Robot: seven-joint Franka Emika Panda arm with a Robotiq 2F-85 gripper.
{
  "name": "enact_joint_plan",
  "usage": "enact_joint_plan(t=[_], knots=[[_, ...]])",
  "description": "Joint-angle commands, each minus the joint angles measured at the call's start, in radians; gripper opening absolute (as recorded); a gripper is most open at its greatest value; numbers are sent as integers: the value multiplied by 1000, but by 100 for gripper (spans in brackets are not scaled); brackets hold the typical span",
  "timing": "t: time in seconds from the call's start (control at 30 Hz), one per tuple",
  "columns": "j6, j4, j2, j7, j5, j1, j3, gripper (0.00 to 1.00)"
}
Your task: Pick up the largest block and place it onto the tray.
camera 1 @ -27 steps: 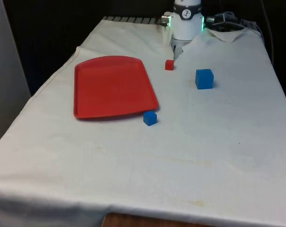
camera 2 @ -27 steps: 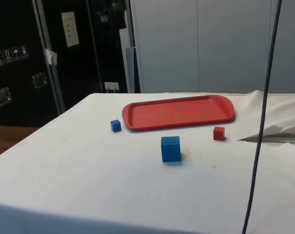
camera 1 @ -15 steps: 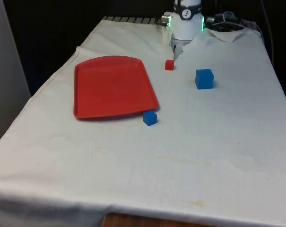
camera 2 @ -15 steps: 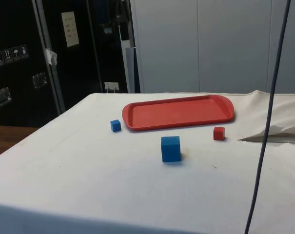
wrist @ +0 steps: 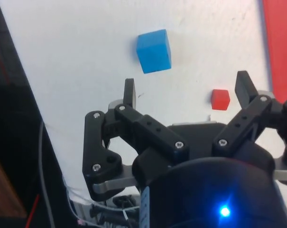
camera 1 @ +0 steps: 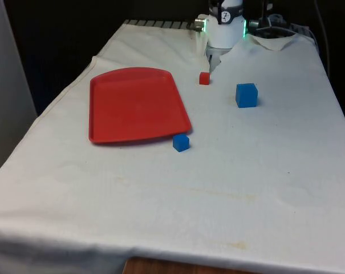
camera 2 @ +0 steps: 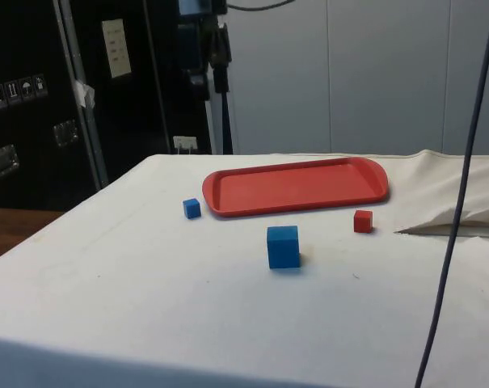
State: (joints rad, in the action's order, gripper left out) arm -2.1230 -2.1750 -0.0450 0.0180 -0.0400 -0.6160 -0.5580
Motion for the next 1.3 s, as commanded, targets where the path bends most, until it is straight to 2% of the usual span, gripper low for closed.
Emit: enact_joint_plan(t=[0.0, 0.3, 0.33, 0.37, 0.57, 0.6, 0.63, 0.9, 0.93, 1.03, 1.17, 1.2, 1.27], knots=[[-25, -25, -18, -14, 19, 0, 3, 100], [-93, -122, -53, -14, 37, 2, 6, 100], [-79, -115, -48, 0, 22, 0, 4, 100], [-99, -130, -55, -13, 38, 2, 6, 100], [-146, -181, -59, -8, 35, 2, 5, 100], [-126, -167, -52, 1, 24, 1, 4, 100], [-153, -188, -59, -7, 35, 3, 5, 100], [-226, -247, -58, -6, 32, 1, 9, 100], [-208, -237, -52, 3, 24, 1, 7, 100], [-270, -273, -57, -8, 30, 1, 16, 100], [-308, -296, -55, -12, 28, 1, 25, 100], [-293, -290, -52, -3, 24, 1, 23, 100], [-325, -305, -54, -14, 29, 1, 29, 100]])
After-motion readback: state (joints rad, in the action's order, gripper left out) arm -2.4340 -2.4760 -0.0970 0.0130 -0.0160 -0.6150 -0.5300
